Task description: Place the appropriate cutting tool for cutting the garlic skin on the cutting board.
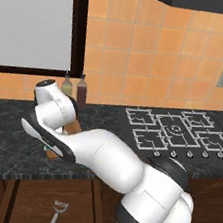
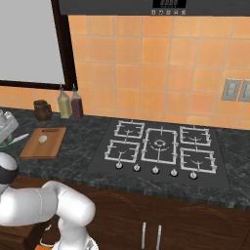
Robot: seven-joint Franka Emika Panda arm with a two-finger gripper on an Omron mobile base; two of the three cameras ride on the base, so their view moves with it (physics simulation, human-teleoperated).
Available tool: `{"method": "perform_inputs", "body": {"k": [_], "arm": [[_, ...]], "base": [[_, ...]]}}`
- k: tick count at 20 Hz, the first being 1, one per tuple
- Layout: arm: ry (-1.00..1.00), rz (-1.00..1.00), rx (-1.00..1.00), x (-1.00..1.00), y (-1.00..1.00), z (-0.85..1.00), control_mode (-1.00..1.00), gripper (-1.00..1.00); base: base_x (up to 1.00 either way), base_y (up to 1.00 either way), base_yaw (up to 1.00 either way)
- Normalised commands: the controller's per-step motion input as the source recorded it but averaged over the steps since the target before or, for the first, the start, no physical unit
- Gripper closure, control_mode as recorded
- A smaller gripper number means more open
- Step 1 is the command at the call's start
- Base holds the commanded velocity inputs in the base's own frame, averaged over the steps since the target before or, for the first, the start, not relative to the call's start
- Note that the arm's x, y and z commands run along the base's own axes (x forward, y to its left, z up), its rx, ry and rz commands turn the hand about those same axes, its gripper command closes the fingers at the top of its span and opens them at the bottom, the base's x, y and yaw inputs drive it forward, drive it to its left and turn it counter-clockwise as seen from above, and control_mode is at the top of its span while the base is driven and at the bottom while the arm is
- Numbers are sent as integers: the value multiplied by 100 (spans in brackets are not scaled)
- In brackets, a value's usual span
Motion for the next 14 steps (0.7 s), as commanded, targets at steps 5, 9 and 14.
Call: {"method": "perform_inputs", "body": {"k": [5,9,14], "arm": [[13,0,6,100,-1,-49,-100,100],[12,0,10,75,-3,-62,-100,100],[0,0,2,46,0,-51,-100,100]], "base": [[0,0,0],[0,0,0],[0,0,0]]}}
